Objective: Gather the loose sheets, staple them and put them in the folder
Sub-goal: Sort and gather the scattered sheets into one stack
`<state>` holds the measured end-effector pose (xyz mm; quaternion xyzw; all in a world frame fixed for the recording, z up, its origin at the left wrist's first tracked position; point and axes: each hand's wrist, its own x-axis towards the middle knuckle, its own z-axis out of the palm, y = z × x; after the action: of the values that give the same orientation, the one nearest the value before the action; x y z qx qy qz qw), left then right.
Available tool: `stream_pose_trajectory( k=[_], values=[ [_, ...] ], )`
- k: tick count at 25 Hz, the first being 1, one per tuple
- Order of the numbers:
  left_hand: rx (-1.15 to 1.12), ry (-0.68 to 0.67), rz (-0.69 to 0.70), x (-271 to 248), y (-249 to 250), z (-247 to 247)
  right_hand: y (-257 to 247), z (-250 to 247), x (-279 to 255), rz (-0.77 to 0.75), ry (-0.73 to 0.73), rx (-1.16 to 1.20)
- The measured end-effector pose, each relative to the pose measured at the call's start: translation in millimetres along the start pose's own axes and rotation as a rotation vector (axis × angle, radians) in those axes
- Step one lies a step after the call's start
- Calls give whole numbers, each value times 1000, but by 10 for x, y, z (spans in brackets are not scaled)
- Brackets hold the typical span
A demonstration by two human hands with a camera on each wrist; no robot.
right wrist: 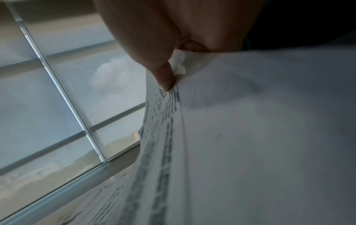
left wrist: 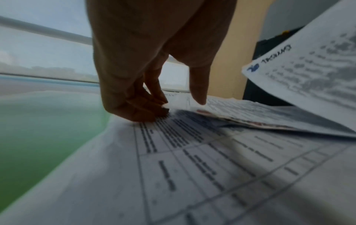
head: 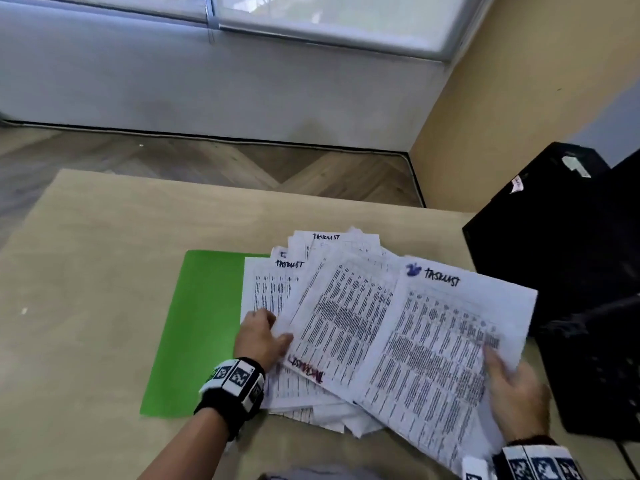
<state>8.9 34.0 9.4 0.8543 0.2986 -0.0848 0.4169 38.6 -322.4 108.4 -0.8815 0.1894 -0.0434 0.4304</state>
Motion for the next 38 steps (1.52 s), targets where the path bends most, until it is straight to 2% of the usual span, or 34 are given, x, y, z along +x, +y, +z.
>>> stream_pose_trajectory(
  k=[3, 6, 8, 11, 13, 15, 17, 19, 21, 23, 25, 26, 28, 32, 34, 36, 38],
  values=[
    [-17, -75, -39, -3, 35, -13, -115, -82, 41, -59, -27, 89],
    [-179, -58, 12, -16, 101, -104, -209, -72, 123, -228, -207, 111],
    [-254, -26, 51, 9, 163, -221, -324, -84, 196, -317, -330, 43],
    [-315, -31, 90, 63, 257, -394, -458, 44, 341, -343, -443, -27],
    [-300, -38, 104, 74, 286, -409, -401, 244, 482, -297, -479, -41],
    [-275, -4, 69, 55, 269, -355, -240, 531, 596, -178, -460, -22],
    [-357, 16, -49, 42, 174, -246, -135, 772, 571, 7, -457, 64],
    [-487, 22, -200, -28, 105, -121, -72, 922, 488, 119, -538, 134],
    [-466, 64, -264, -105, 104, 28, -74, 968, 375, 171, -603, 232],
    [-412, 83, -300, -185, 169, 125, 4, 985, 346, 286, -614, 349],
    [-348, 114, -290, -221, 259, 164, 153, 999, 377, 454, -595, 529],
    [-305, 147, -244, -214, 301, 183, 203, 998, 397, 524, -529, 580],
    [-262, 195, -161, -174, 322, 211, 268, 997, 397, 575, -481, 587],
    [-403, 157, -144, -164, 368, 186, 135, 933, 306, 445, -539, 508],
    [-418, 176, -137, -168, 375, 97, -31, 724, 417, 279, -497, 445],
    [-456, 184, -134, -151, 343, -25, -277, 339, 591, -114, -474, 164],
    [-519, 165, -125, -94, 318, -179, -595, -52, 703, -529, -572, -82]
  ],
)
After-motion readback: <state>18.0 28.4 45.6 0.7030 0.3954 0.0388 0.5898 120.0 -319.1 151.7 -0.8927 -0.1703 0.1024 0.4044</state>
